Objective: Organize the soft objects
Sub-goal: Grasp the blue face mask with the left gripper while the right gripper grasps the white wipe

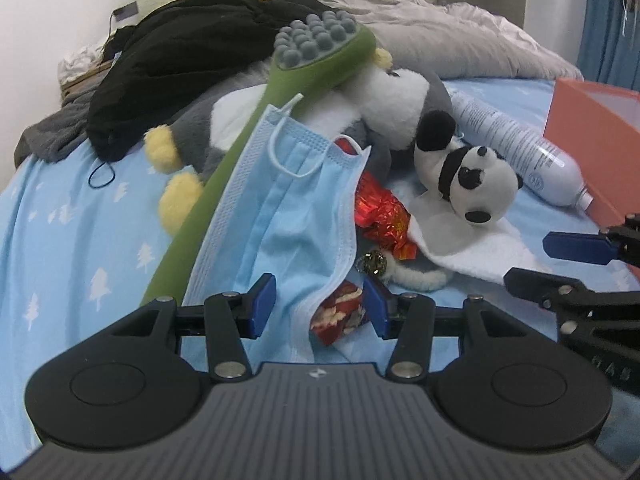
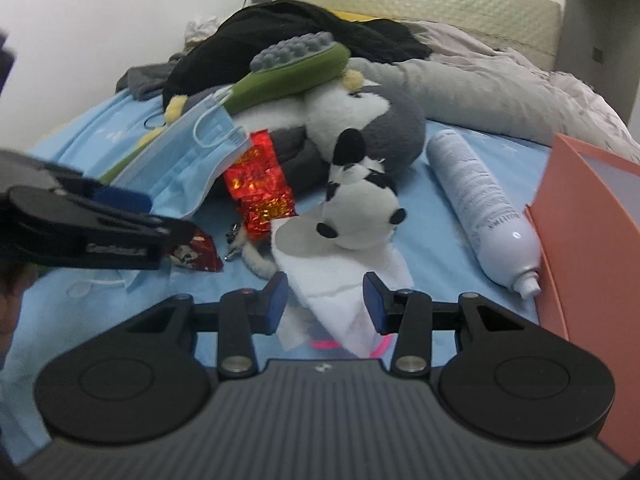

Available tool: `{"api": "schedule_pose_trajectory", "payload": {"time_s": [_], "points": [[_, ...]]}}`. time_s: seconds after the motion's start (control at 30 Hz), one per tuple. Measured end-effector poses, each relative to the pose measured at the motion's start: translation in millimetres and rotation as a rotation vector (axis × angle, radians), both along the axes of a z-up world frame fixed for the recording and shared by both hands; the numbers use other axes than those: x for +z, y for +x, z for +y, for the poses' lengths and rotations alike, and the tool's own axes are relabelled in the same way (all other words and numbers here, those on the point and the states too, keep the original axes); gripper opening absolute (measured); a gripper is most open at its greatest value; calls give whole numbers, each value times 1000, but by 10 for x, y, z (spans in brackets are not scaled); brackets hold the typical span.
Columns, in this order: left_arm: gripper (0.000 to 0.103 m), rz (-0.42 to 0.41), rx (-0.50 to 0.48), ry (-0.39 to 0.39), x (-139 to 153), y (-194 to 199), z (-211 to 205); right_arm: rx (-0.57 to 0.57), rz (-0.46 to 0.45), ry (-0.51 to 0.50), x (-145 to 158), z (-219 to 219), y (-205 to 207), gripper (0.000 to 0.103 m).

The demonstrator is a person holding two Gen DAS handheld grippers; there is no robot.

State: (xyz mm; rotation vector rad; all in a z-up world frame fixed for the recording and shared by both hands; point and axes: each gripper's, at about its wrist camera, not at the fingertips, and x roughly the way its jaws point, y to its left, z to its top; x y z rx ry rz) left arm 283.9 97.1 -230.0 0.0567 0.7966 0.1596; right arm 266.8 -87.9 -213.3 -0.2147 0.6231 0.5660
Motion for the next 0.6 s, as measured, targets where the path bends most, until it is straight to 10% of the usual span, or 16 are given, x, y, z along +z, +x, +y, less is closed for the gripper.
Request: {"api": "schedule_pose_trajectory", "payload": {"time_s": [0.27, 0.6], "points": [[43, 23, 22, 22, -112, 216, 33, 53, 5, -50, -226, 161, 107, 40], [9, 14, 67, -9, 53, 151, 92, 55, 18, -42, -204, 162, 44, 6]]}}
